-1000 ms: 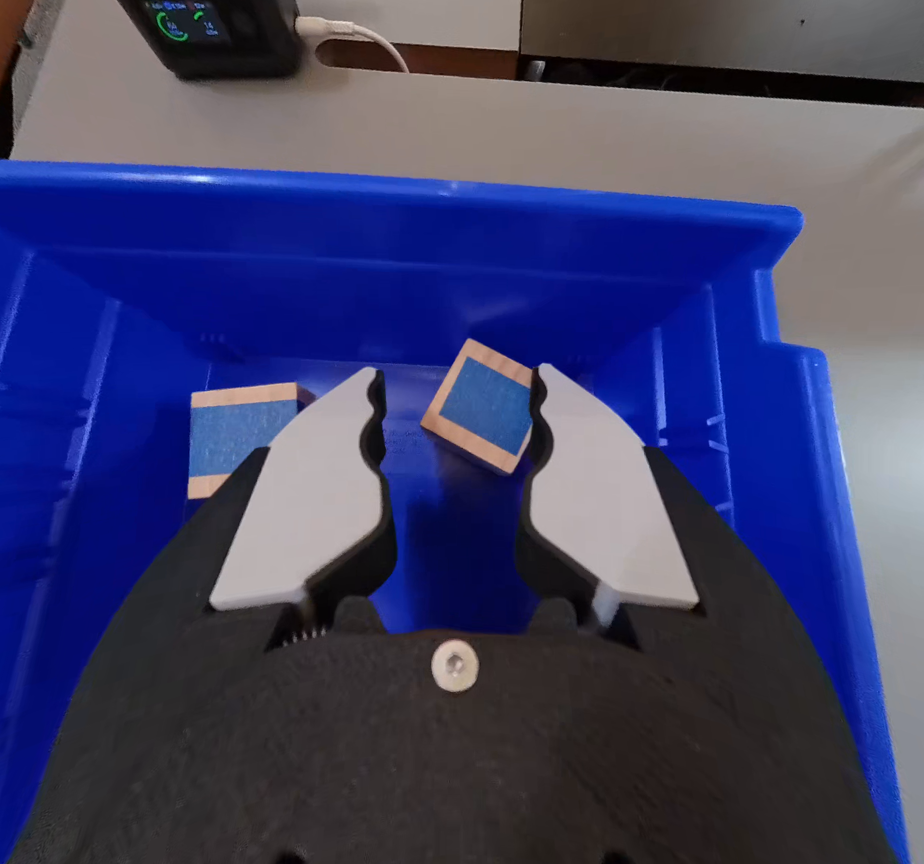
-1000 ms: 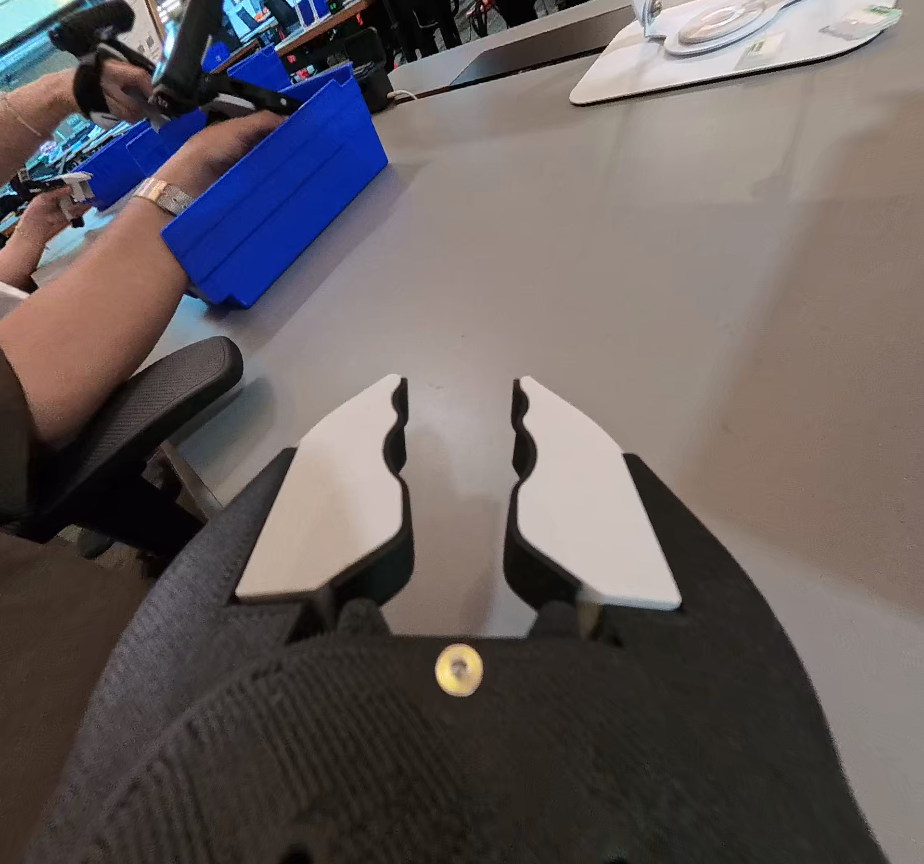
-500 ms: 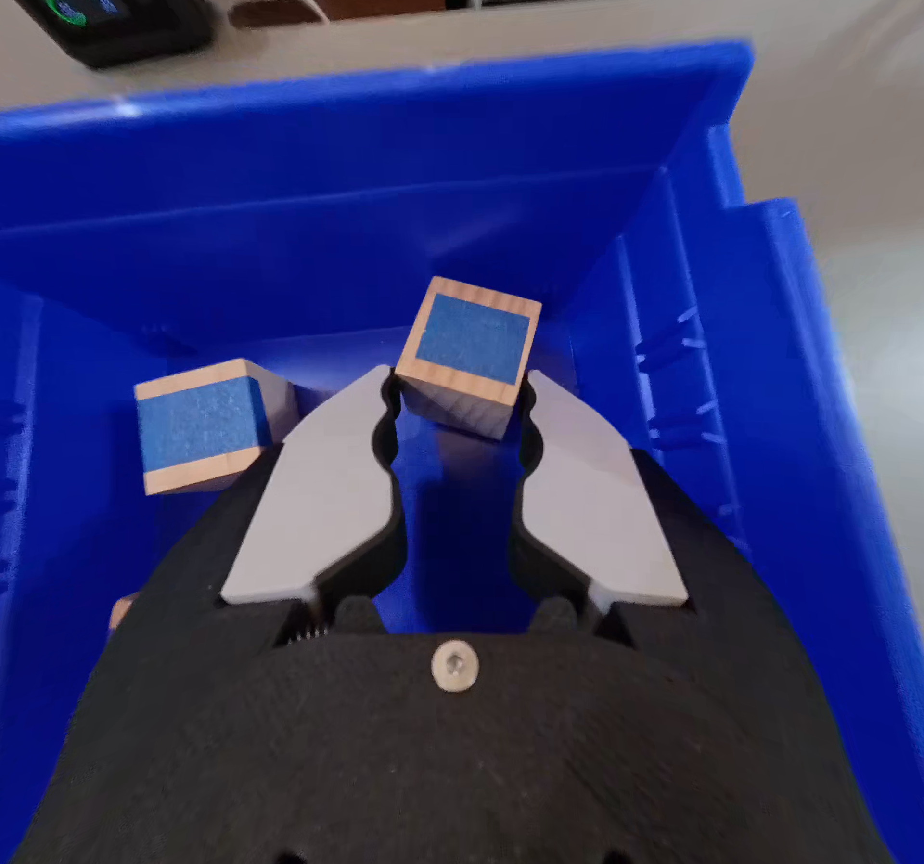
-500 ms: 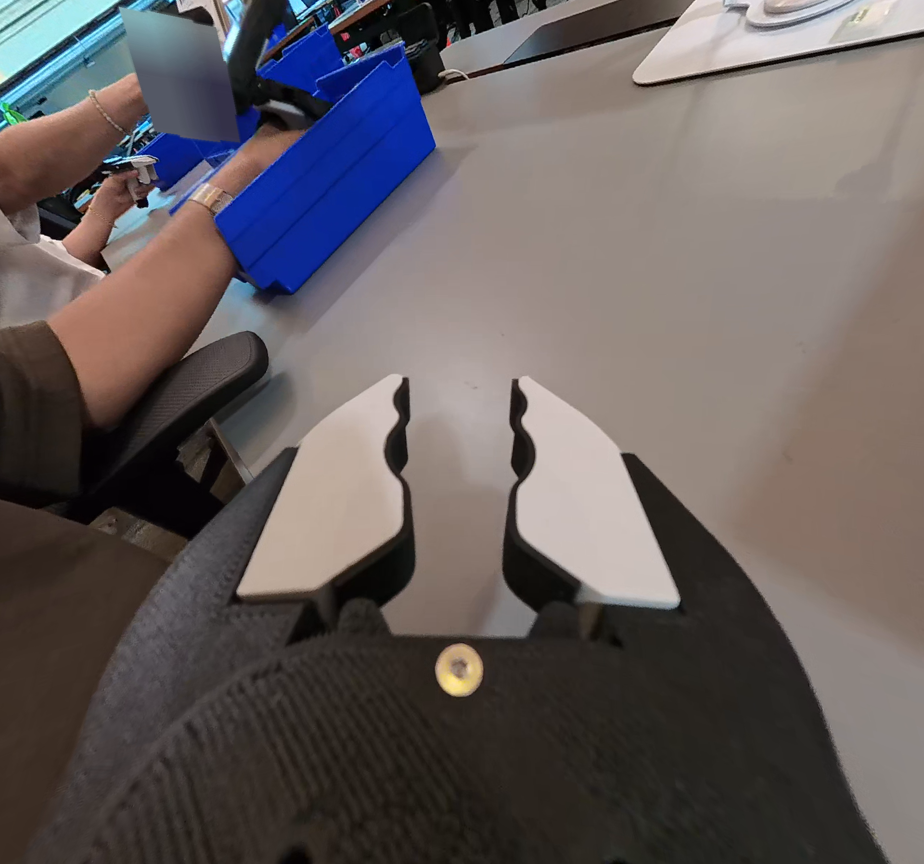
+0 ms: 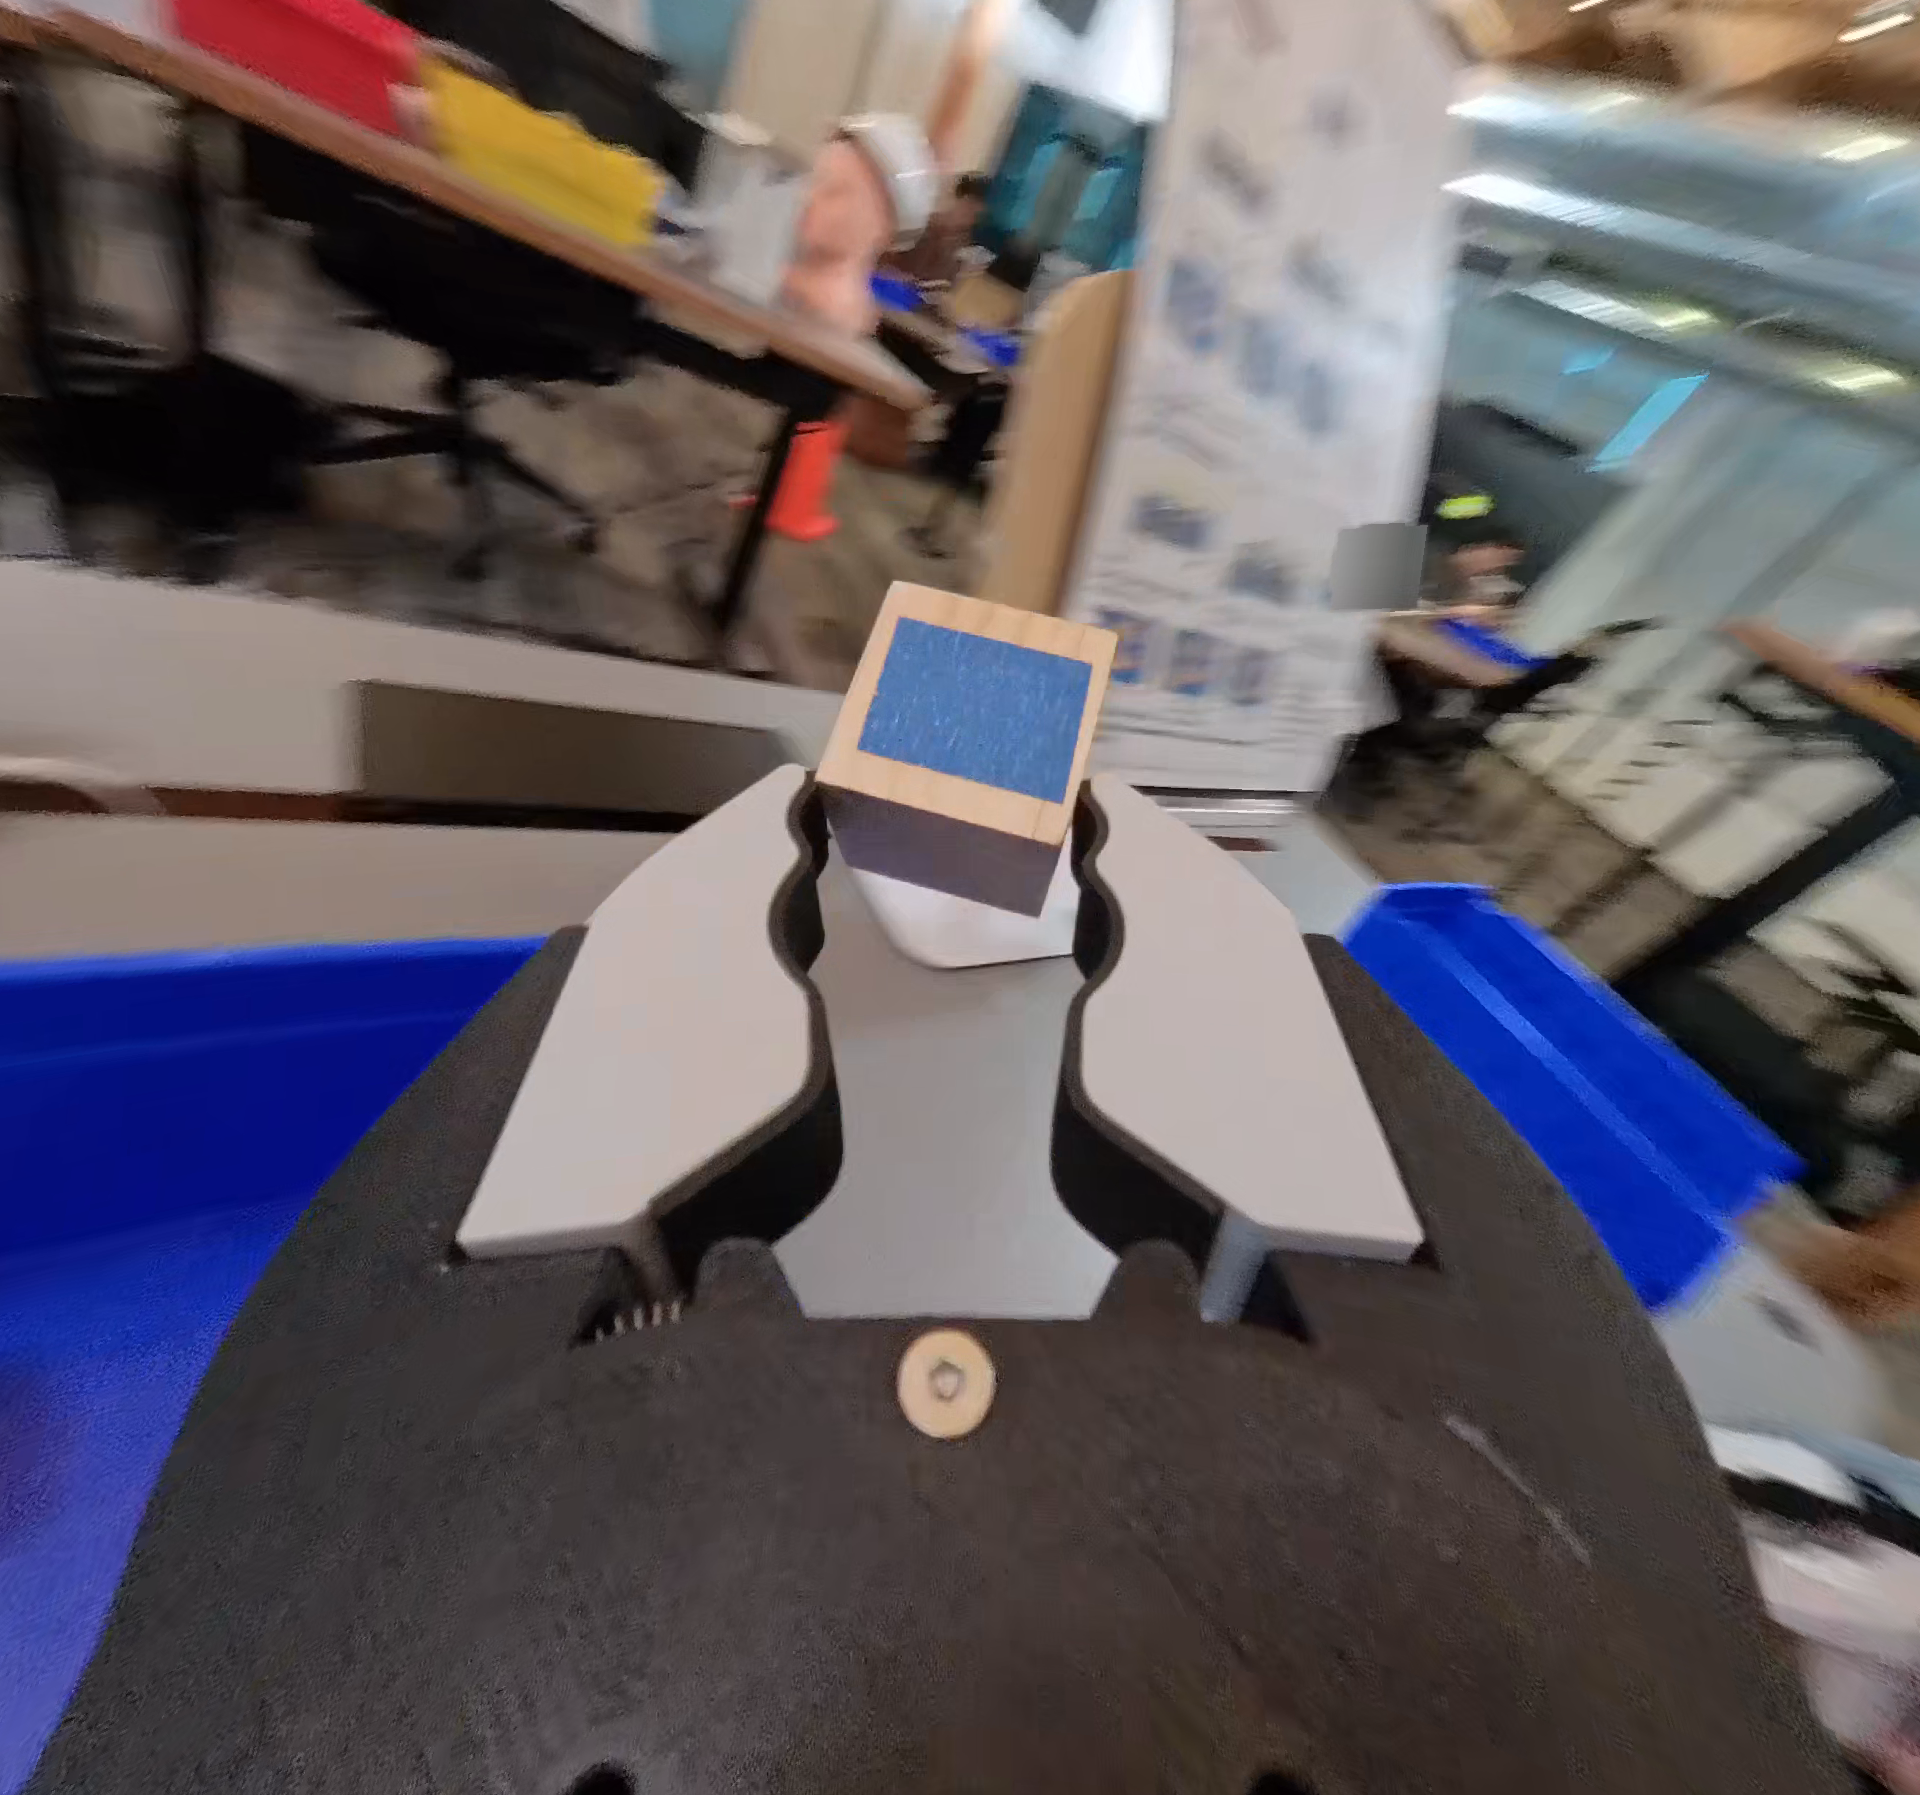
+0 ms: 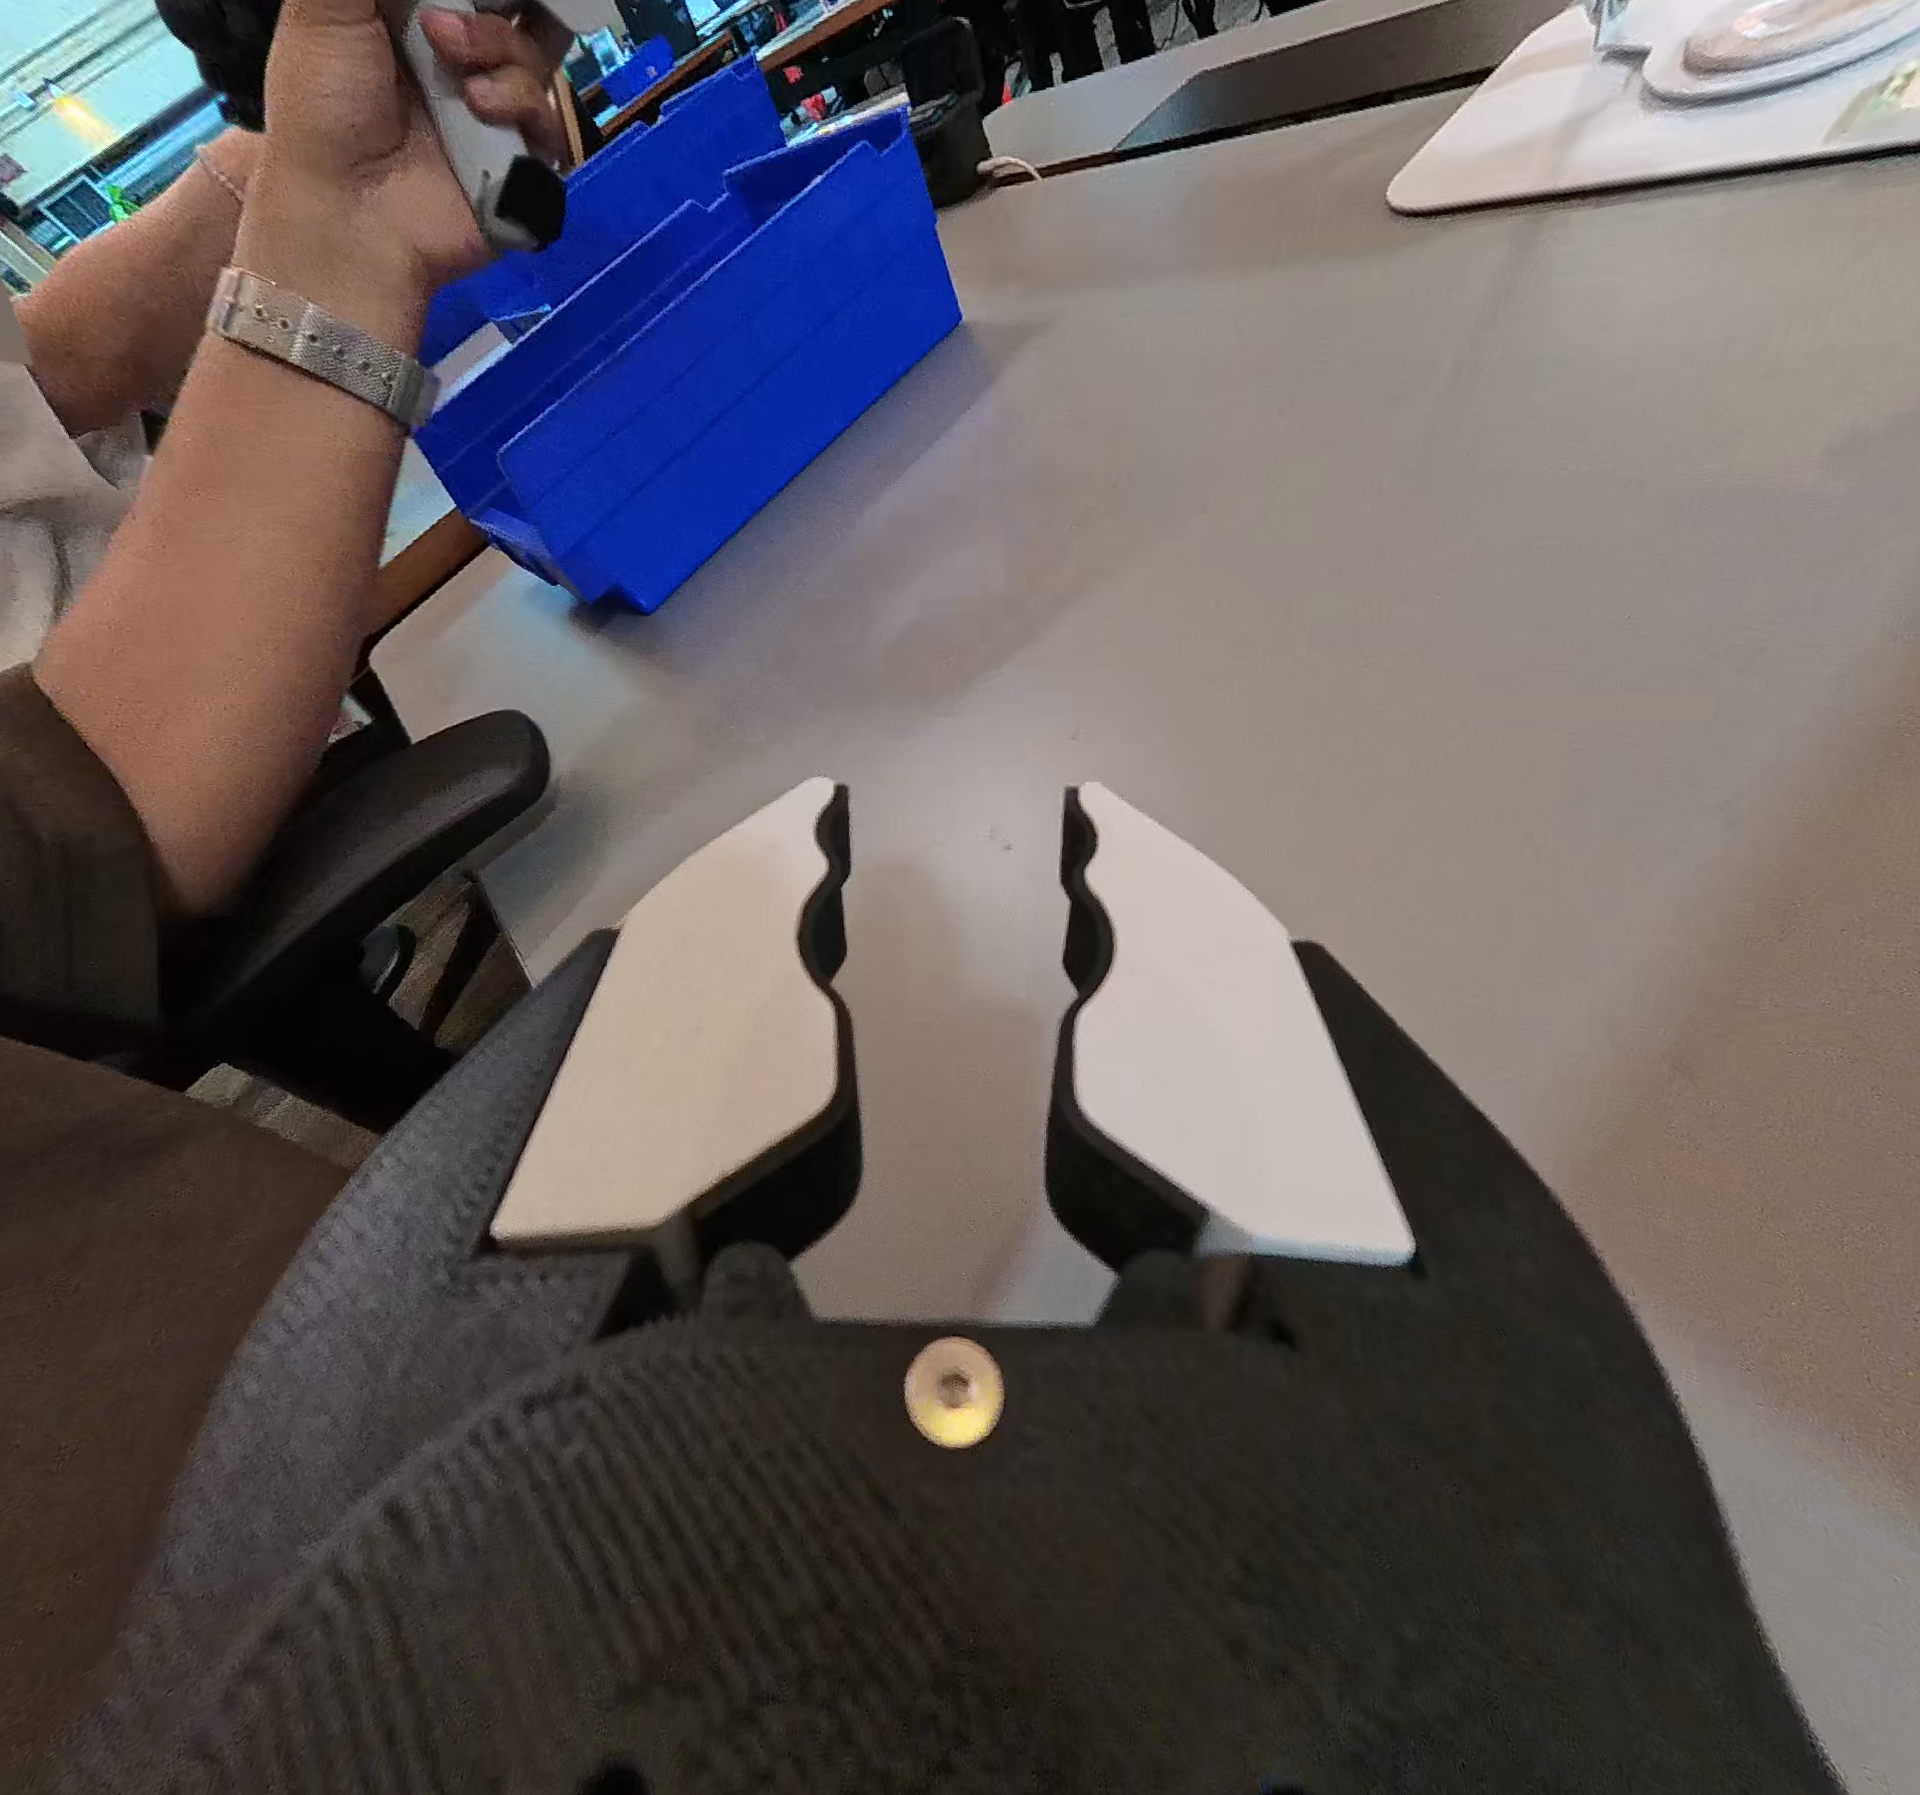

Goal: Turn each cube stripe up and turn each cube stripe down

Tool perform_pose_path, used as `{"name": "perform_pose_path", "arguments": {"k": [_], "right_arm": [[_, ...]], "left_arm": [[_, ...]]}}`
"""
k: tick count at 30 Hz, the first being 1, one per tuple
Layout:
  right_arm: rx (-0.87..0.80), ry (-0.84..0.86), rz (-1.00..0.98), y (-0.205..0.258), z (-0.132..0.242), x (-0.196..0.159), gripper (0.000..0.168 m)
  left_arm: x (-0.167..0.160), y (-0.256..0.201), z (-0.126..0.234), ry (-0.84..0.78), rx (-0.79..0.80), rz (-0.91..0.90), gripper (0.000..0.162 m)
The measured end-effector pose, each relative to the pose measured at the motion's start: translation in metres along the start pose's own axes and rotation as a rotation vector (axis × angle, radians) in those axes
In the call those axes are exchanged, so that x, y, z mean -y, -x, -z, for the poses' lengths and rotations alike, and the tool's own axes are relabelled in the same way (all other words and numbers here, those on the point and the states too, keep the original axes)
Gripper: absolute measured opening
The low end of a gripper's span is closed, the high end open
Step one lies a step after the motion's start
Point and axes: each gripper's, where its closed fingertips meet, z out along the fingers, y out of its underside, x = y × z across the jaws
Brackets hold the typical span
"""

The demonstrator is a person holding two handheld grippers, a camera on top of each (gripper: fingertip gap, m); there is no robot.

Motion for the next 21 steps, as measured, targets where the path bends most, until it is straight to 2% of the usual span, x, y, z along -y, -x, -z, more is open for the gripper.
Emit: {"name": "perform_pose_path", "arguments": {"k": [4, 7, 9, 14, 16, 19, 21], "right_arm": [[0.012, -0.017, 0.026, -0.005, -0.001, 0.007, 0.042], [0.004, -0.044, 0.031, -0.013, -0.002, 0.015, 0.049], [0.012, -0.084, 0.033, -0.015, -0.001, 0.024, 0.053], [0.016, -0.240, 0.134, -0.015, 0.008, 0.055, 0.046], [0.056, -0.283, 0.137, -0.012, 0.012, 0.065, 0.047], [0.140, -0.348, 0.064, -0.007, 0.017, 0.076, 0.059], [0.201, -0.379, 0.001, -0.002, 0.019, 0.080, 0.066]], "left_arm": [[-0.008, -0.076, -0.008, 0.005, -0.292, 0.104, 0.045], [-0.023, -0.130, -0.011, 0.024, -0.499, 0.253, 0.045], [-0.038, -0.166, -0.013, 0.052, -0.650, 0.387, 0.044], [-0.090, -0.239, -0.013, 0.127, -0.968, 0.698, 0.045], [-0.114, -0.252, -0.014, 0.130, -1.012, 0.755, 0.045], [-0.158, -0.257, -0.023, 0.168, -0.945, 0.717, 0.045], [-0.174, -0.259, -0.024, 0.168, -0.936, 0.752, 0.045]]}}
